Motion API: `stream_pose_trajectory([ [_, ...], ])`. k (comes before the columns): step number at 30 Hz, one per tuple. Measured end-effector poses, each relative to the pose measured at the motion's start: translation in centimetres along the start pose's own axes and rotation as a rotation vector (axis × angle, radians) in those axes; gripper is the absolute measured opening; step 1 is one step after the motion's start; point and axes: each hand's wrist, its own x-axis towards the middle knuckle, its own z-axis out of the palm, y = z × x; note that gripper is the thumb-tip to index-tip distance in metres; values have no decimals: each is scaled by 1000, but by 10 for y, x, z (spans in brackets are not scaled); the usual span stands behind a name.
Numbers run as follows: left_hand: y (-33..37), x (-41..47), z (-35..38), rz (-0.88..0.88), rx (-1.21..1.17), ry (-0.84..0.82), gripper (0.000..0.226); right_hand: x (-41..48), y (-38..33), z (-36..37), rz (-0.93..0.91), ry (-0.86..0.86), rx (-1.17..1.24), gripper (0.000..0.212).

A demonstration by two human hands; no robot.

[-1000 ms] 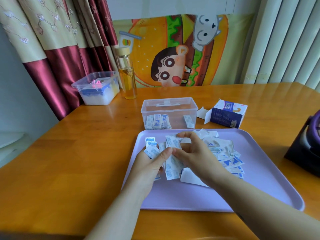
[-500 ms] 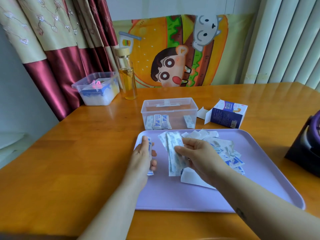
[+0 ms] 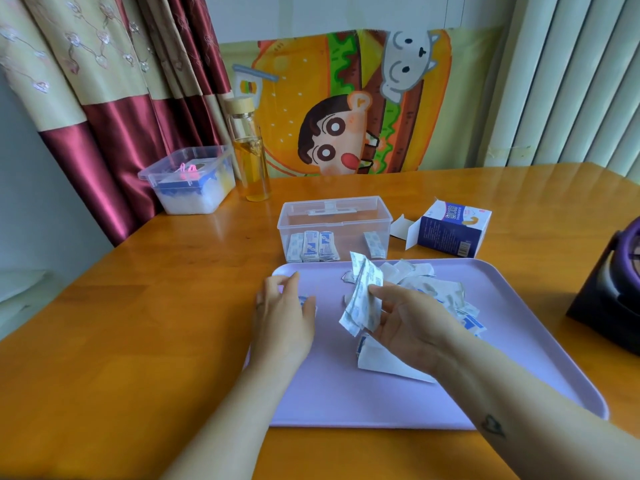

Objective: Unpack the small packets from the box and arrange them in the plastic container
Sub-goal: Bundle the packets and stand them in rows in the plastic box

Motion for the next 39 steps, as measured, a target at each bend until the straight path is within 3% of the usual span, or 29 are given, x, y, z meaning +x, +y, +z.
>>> stream_pose_trajectory([
  [2, 14, -7, -7, 57, -330, 82, 39, -1, 3, 1, -45, -7, -65, 20],
  [4, 32, -16, -15, -22, -767, -157, 39, -2, 5, 4, -87, 1, -168, 21],
  [6, 41, -24, -16, -100, -989, -424, 38, -5, 6, 8, -146, -11, -290, 21],
  [9, 43, -30, -22, -91, -964, -504, 24, -8, 2, 10, -264, -72, -471, 13],
  [12, 39, -29, -29, -137, -1029, -615, 24, -11, -9, 8, -275, -149, -661, 5],
  [17, 37, -28, -35, -229, -1197, -672, 22, -7, -29, 9, -415, -76, -991, 25],
  [20, 40, -30, -37, -290, -1241, -696, 22, -4, -33, 12, -415, -116, -982, 36],
  [27, 43, -30, -42, -513, -1504, -916, 28, -7, -27, 22, -416, -279, -876, 11],
  [30, 41, -31, -43, -519, -1512, -951, 30, -9, -29, 22, -384, -340, -829, 28],
  [34, 41, -32, -44, -484, -1490, -926, 25, -8, -40, 21, -417, -385, -1055, 17],
  [39, 43, -28, -46, -444, -1441, -858, 23, -13, -58, 25, -459, -390, -1255, 40],
])
